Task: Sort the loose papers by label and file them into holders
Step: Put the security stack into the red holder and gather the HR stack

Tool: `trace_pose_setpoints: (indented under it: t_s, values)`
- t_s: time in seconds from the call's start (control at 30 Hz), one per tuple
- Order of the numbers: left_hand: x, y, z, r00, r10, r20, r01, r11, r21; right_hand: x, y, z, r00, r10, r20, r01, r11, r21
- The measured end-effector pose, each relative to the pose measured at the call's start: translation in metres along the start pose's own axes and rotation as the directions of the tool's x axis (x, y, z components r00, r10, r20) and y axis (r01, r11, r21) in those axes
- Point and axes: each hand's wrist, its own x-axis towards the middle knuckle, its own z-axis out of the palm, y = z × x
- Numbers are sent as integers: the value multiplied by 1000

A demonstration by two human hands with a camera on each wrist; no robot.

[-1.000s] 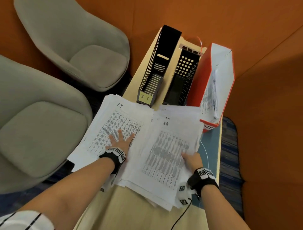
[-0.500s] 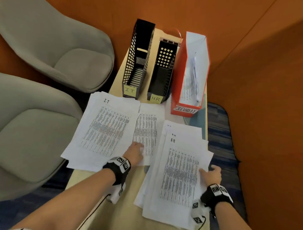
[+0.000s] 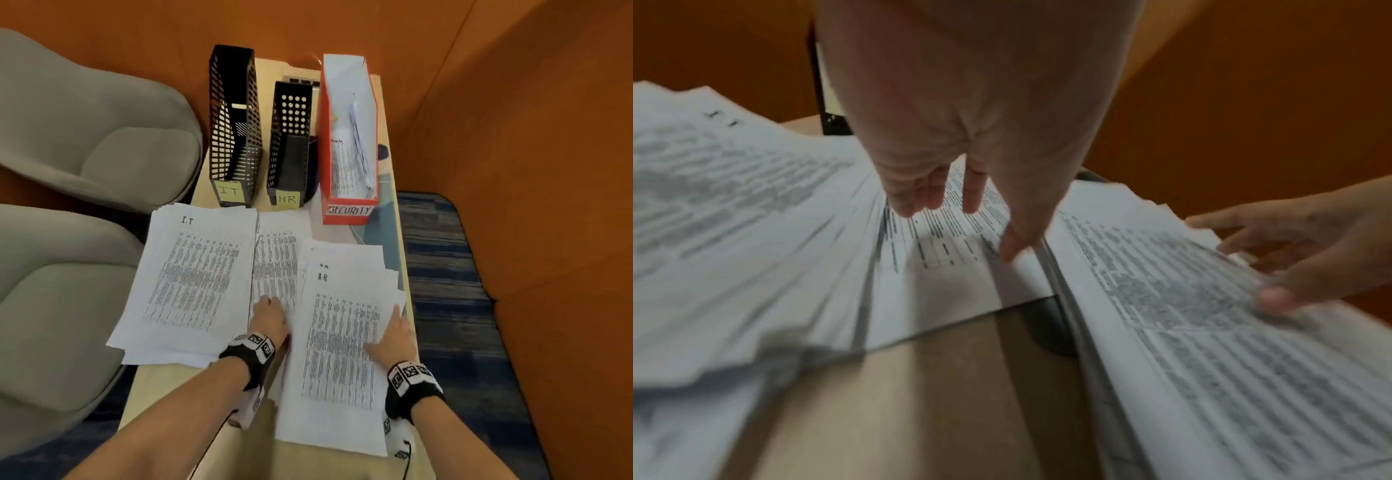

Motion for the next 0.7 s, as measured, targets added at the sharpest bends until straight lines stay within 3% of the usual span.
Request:
trace_pose_setpoints:
  t_s: [0.07,0.13,0.3,0.43,0.5,0.6,0.63,0.7]
  values:
    - [9,-3,-8,999,12,43,-18,990,142,-5,-8,7,978,-129,162,140,988,-60]
    - [11,-2,-10,990,-31,141,-14,952,305,-5,-13,18,943,-107,315,176,964,-200]
    - [13,8,-5,996,-11,93,-43,833,552,2,-20,25,946,-57,320,174,921,-349]
    - [11,11,-4,998,59,28,-64,796,602,3,-19,23,944,-67,323,186,917,-354]
    - [14,10,-7,997,73,38,-82,826,558,4,-15,20,943,-100,318,198,935,-294]
    - [20,14,-28,995,83,61,-99,927,363,13,-11,9,948,-118,295,170,973,-155]
    - [20,19,-37,997,64,48,-75,962,263,20,-7,6,960,-115,255,137,988,-72]
    - [18,30,-52,996,17,-89,-23,998,-59,30,-1,-6,985,-79,152,56,987,150]
